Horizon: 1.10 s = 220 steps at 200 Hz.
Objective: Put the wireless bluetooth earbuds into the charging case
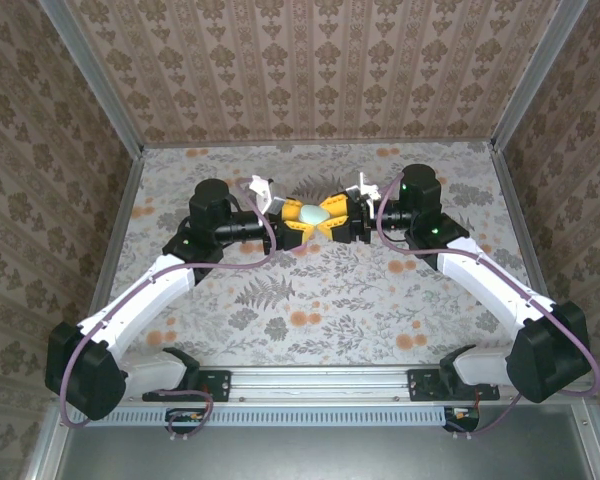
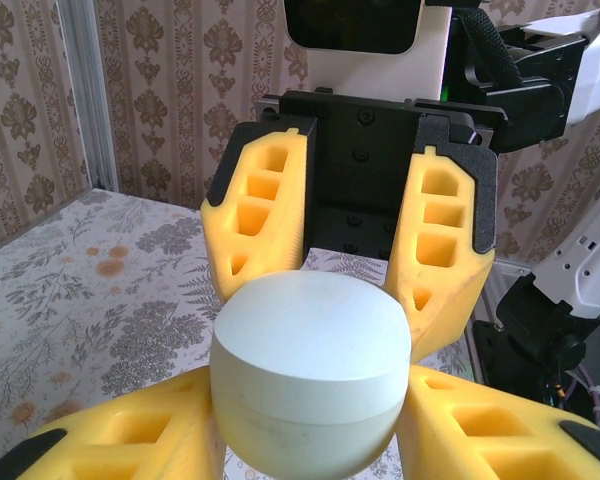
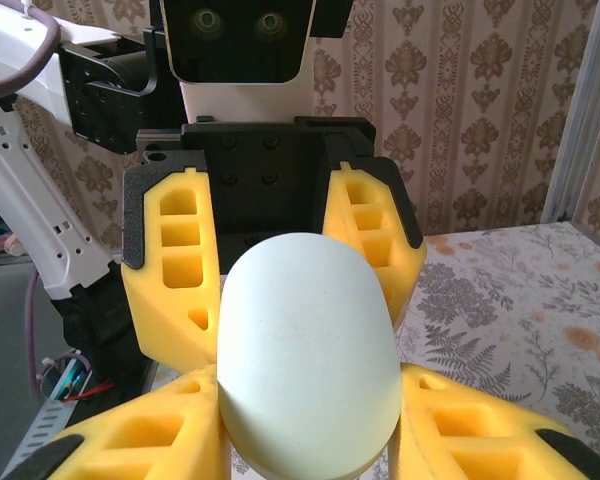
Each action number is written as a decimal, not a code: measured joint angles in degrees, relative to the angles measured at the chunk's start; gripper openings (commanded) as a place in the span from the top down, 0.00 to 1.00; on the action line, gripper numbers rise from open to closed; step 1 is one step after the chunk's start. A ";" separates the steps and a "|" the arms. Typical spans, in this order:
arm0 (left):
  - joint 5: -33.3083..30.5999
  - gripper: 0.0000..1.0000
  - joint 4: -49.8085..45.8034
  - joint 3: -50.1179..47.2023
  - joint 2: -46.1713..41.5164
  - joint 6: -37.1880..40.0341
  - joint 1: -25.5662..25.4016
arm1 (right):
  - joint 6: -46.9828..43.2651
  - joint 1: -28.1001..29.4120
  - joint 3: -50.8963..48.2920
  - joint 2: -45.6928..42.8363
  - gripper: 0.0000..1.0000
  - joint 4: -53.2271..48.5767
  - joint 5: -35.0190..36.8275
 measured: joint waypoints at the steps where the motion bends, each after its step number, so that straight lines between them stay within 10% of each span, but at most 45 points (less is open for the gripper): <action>1: 0.02 0.54 0.00 0.00 0.00 0.00 0.00 | 0.00 0.00 0.00 0.00 0.62 0.00 0.00; 109: 0.11 0.63 -0.48 0.04 0.17 0.59 0.00 | -1.77 0.00 0.94 0.02 0.58 -3.10 0.26; 220: -4.94 0.65 6.23 -2.67 -0.46 -0.55 -0.96 | 4.00 0.37 1.07 -1.64 0.29 -5.09 8.44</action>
